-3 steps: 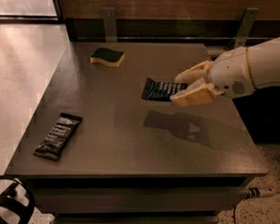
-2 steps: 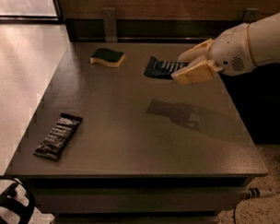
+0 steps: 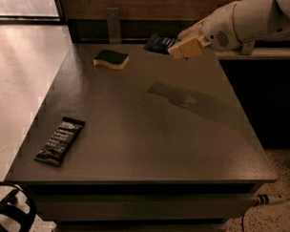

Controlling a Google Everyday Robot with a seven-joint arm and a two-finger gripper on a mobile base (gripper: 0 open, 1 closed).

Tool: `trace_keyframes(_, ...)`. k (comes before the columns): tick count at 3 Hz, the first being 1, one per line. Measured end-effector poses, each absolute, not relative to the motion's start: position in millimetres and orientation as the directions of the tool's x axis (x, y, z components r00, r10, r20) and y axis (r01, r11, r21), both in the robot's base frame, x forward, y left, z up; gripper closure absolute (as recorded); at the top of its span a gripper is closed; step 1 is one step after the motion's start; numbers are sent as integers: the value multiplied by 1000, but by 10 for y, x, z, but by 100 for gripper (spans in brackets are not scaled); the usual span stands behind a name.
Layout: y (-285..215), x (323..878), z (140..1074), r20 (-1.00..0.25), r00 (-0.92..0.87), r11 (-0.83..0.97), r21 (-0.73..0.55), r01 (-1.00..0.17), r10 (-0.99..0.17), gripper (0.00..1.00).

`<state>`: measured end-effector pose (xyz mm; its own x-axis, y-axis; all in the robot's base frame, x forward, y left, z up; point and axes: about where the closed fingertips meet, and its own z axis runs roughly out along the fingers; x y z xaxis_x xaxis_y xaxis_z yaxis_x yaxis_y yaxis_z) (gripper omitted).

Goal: Move rxbar blueberry near sponge

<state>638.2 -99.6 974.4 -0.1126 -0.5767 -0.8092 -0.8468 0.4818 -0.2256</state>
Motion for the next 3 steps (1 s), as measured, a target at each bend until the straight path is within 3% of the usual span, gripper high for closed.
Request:
trace_keyframes(1, -905, 6706, 9676, -816, -140, 540, -233, -809, -561, 100)
trace_keyframes(3, -852, 6796, 9615, -803, -153, 539, -232, -810, -576, 100)
